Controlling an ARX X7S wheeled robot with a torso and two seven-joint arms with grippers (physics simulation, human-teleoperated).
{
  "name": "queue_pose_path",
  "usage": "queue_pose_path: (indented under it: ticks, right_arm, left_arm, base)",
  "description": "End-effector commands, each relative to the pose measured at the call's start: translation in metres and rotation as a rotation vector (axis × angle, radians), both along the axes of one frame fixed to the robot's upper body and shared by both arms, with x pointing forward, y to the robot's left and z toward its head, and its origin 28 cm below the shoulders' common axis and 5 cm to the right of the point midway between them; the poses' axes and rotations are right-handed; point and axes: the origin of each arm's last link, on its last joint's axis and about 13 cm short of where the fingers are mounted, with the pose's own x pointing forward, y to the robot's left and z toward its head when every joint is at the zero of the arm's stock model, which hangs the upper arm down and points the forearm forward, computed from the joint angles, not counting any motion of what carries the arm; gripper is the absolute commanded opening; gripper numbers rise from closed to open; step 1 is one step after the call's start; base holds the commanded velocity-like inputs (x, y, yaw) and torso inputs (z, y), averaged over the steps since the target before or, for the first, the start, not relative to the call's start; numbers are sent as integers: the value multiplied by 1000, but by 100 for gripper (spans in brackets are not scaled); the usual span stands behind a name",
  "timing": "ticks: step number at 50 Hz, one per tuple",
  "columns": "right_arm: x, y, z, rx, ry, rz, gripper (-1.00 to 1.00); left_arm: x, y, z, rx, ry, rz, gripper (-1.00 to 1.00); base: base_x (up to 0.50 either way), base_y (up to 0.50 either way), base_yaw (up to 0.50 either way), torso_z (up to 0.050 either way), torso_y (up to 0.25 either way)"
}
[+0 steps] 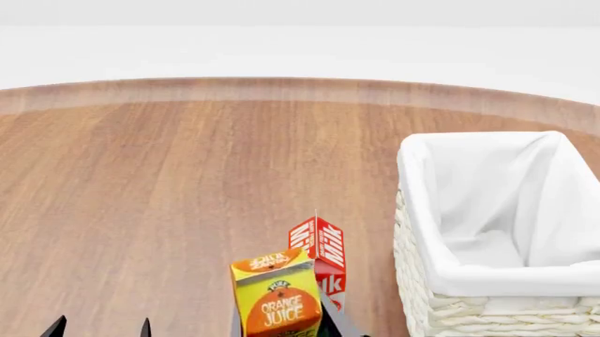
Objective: Pick up the orange juice, and put it in the basket.
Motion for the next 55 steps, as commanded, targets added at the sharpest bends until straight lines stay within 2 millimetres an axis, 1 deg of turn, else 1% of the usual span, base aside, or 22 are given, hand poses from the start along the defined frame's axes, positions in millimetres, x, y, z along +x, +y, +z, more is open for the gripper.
queue_pose_path:
  ticks: [1,6,15,28,42,55]
  right_arm:
    - [0,-5,26,-2,-92,-27,-100]
    - [1,-6,39,13,-117,-36,-100]
    - [2,-10,51,25,-146,-54,-100]
    - [10,-21,78,51,-196,-110,-100]
    - [16,-32,97,68,-239,-170,-100]
    - [25,-47,104,89,-238,-237,-100]
  left_arm:
    - [0,0,0,0,0,0,100]
    - [0,0,0,0,0,0,100]
    - [0,0,0,0,0,0,100]
    - [0,0,0,0,0,0,100]
    - [0,0,0,0,0,0,100]
    - [0,0,0,0,0,0,100]
  base:
    - [0,0,0,0,0]
    - [0,0,0,0,0]
    - [0,0,0,2,0]
    - [0,0,0,0,1]
    - [0,0,0,0,1]
    - [0,0,0,0,1]
